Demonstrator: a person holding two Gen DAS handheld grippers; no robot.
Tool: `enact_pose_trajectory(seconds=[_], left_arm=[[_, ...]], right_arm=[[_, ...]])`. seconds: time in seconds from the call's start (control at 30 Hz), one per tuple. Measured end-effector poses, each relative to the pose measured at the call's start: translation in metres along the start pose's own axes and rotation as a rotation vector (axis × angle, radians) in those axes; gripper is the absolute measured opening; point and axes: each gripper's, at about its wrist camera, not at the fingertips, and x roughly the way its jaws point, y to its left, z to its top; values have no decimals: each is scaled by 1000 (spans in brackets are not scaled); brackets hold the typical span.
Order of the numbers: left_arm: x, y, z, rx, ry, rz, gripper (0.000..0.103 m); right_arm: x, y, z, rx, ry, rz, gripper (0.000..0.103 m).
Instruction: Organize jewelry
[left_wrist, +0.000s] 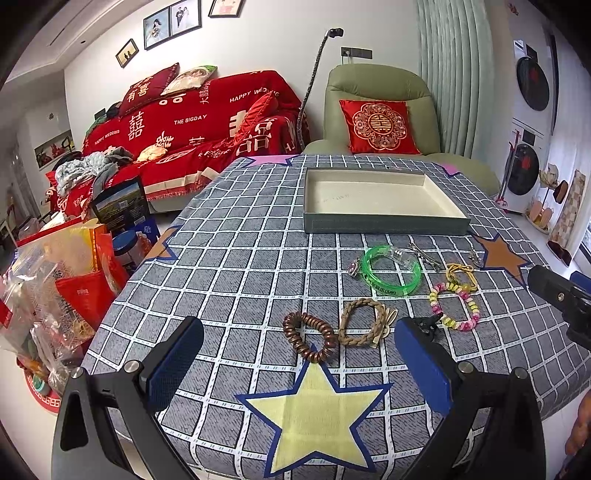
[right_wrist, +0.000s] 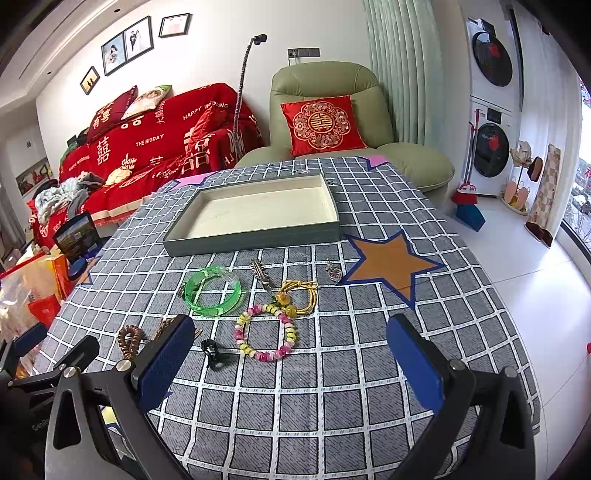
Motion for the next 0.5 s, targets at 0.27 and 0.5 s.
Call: enact_pose_trajectory(seconds=[0.27,0.5], left_arm=[[-1,2,2,-2,-4,2,103],[-1,2,2,-2,-4,1,103]], right_arm=[[0,-1,2,2,-3,-1,103],[-1,-1,2,2,-4,-1,103]])
